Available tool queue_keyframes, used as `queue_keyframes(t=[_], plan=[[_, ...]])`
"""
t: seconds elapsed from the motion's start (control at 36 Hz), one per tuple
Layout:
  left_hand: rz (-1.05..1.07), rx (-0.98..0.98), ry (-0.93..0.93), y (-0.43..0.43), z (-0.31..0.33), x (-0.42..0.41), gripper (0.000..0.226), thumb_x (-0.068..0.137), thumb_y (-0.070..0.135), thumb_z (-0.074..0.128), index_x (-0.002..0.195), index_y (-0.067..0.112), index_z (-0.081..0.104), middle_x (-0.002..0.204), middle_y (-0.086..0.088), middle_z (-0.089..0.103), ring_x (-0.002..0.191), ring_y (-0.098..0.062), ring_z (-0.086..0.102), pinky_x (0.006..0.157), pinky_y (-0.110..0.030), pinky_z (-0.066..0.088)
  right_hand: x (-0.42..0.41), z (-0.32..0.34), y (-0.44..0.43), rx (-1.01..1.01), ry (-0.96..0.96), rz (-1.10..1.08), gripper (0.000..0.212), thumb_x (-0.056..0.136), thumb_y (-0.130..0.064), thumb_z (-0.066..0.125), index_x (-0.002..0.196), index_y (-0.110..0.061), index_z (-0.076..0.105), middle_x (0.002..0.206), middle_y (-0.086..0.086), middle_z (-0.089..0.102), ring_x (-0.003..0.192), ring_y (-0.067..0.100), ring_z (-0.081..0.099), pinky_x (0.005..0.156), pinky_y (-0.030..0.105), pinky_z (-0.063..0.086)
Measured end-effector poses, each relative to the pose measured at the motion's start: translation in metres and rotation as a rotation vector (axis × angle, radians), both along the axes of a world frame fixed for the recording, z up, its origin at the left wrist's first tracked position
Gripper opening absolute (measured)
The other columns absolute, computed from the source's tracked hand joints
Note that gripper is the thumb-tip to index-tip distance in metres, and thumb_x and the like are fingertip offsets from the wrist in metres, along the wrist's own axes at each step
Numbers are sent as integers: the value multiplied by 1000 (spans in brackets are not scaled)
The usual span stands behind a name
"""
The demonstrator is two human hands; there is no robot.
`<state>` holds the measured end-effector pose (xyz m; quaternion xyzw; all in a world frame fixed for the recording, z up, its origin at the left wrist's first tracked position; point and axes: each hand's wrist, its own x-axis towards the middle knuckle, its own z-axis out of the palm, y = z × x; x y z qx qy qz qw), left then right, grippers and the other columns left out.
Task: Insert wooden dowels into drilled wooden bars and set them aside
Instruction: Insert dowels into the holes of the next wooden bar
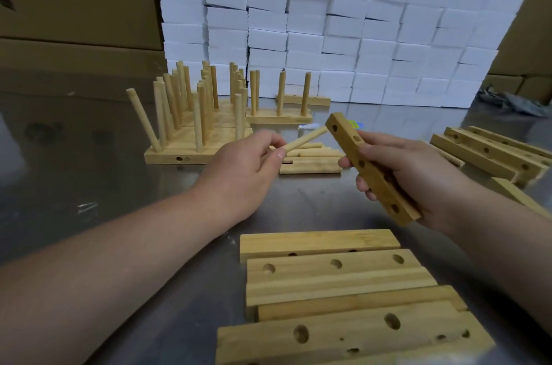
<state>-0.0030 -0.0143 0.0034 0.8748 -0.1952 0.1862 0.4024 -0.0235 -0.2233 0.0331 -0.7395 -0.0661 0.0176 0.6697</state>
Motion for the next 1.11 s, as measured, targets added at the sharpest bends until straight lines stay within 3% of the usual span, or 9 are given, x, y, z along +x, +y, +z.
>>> queue_keyframes(t=[0.44, 0.81, 0.94, 1.11], plan=[[16, -10, -11, 2, 0, -1, 14, 93, 29, 47, 96, 30, 60, 66, 7, 51, 62, -10, 46, 58, -32, 40, 2, -6, 4, 80, 31, 144, 29, 94, -13, 45, 117, -23, 60, 79, 8, 70, 52, 11, 52, 46, 19, 46], [-13, 8, -19, 2, 0, -3, 16, 91, 32, 50, 90, 48, 53, 60, 11, 48, 59, -1, 45, 52, -25, 31, 2, -6, 4, 75, 24, 152, 34, 94, -7, 43, 122, -20, 58, 80, 8, 69, 52, 12, 53, 46, 20, 46], [19, 31, -24, 2, -1, -2, 16, 92, 33, 48, 97, 41, 60, 58, 12, 48, 58, -3, 45, 50, -25, 29, 0, -6, 4, 83, 22, 166, 36, 93, -8, 45, 125, -21, 56, 75, 7, 67, 52, 12, 52, 46, 20, 45], [-5, 39, -97, 3, 1, -6, 19, 92, 30, 47, 97, 28, 66, 63, 5, 55, 70, -9, 48, 55, -29, 37, -4, -4, 6, 103, 36, 191, 38, 94, -10, 43, 128, -24, 55, 63, 7, 53, 49, 13, 45, 42, 21, 38]])
